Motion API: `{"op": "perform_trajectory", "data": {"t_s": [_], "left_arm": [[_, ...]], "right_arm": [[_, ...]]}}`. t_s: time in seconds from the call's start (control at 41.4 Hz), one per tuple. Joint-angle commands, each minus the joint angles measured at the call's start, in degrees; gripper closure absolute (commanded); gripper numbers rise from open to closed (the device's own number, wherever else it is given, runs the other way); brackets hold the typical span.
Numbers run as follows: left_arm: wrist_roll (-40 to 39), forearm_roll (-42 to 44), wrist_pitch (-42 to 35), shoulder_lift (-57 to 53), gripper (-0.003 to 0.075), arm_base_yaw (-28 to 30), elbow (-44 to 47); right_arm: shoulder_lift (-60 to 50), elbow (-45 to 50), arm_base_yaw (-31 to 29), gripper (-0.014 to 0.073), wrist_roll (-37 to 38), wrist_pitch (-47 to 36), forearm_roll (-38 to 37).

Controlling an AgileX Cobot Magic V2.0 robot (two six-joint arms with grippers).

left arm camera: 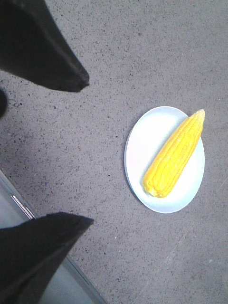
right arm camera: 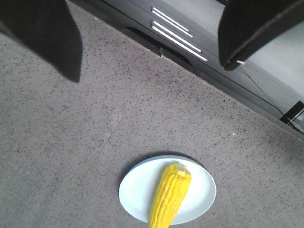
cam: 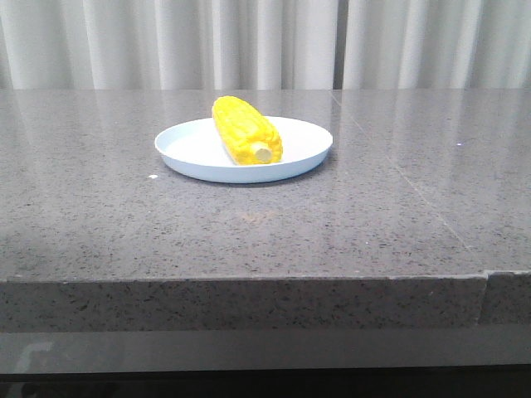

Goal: Place corn on plate with both arms
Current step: 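Open the right gripper and lift it away from the corn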

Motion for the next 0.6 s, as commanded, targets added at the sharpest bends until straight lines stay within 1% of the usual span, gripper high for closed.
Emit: {"op": "perform_trajectory", "data": {"t_s": [0.0, 0.073, 0.121, 0.145, 0.193, 0.29, 0.363, 0.459, 0.532, 0.58], "left_arm": [[-0.6, -0.7, -4.1, -0.3, 0.021, -0.4, -1.4], [-0.6, -0.7, -4.1, -0.3, 0.0214, -0.4, -1.4], [-0.6, -0.7, -4.1, -0.3, 0.0238, -0.4, -1.4], [-0.6, -0.7, -4.0, -0.3, 0.0259, -0.4, -1.4], [-0.6, -0.7, -3.9, -0.3, 0.03, -0.4, -1.4], [-0.6, -0.7, -3.4, -0.3, 0.043, -0.4, -1.4], [-0.6, -0.7, -3.4, -0.3, 0.0525, -0.4, -1.4], [-0.6, -0.7, -3.5, -0.3, 0.0636, -0.4, -1.4], [-0.6, -0.7, -3.5, -0.3, 0.0703, -0.4, -1.4], [-0.6, -0.7, -3.5, -0.3, 0.0733, -0.4, -1.4]], "right_arm": [[-0.7, -1.2, -0.1, 0.0077, -0.6, -3.7, -1.3], [-0.8, -1.2, -0.1, 0.02, -0.6, -3.8, -1.4], [-0.8, -1.2, -0.1, 0.0286, -0.6, -3.9, -1.4], [-0.8, -1.2, -0.1, 0.0335, -0.6, -3.9, -1.4], [-0.8, -1.2, -0.1, 0.0404, -0.6, -3.9, -1.4], [-0.8, -1.2, -0.1, 0.0545, -0.6, -4.0, -1.4], [-0.8, -1.2, -0.1, 0.0611, -0.6, -4.0, -1.4], [-0.8, -1.2, -0.1, 0.0664, -0.6, -4.4, -1.4], [-0.8, -1.2, -0.1, 0.0661, -0.6, -4.9, -1.4], [-0.8, -1.2, -0.1, 0.0661, -0.6, -5.0, -1.4]]}}
